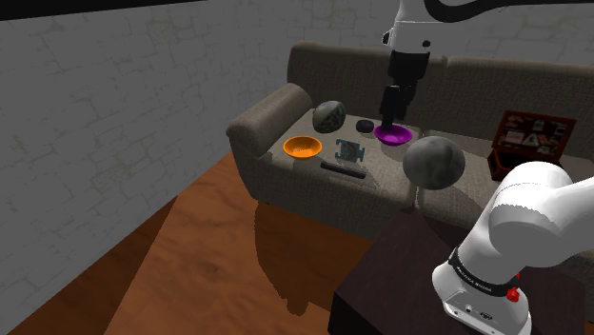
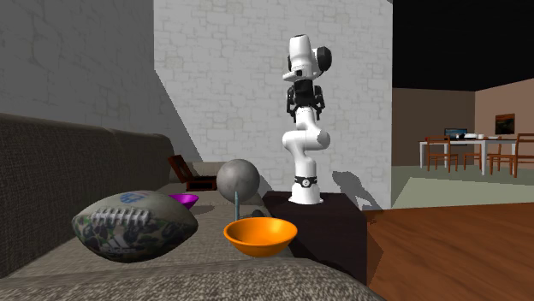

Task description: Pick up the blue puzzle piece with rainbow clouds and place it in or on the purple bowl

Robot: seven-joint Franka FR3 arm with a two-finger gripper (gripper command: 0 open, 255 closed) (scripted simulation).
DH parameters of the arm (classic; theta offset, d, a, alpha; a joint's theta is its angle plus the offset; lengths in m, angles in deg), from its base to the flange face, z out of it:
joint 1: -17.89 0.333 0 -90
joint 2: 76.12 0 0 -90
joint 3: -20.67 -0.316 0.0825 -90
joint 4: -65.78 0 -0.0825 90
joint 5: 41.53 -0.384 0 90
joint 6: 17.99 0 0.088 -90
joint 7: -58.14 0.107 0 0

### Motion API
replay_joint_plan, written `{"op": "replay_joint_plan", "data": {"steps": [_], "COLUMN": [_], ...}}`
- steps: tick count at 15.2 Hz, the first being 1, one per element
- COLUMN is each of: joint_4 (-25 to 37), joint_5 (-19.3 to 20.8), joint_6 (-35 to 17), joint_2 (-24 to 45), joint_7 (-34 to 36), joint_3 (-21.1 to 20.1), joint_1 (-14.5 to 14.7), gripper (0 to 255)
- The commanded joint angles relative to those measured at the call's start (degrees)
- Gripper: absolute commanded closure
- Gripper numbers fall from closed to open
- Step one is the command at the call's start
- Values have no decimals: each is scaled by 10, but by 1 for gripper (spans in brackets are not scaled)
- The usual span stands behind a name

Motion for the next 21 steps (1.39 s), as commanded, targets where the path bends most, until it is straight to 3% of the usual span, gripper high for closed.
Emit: {"op": "replay_joint_plan", "data": {"steps": [1, 12, 21], "joint_4": [0, -28, 26], "joint_5": [0, 59, 45], "joint_6": [0, -184, -321], "joint_2": [0, 145, 326], "joint_7": [0, -142, -268], "joint_3": [0, 95, 167], "joint_1": [0, -15, -11], "gripper": [0, 0, 0]}}
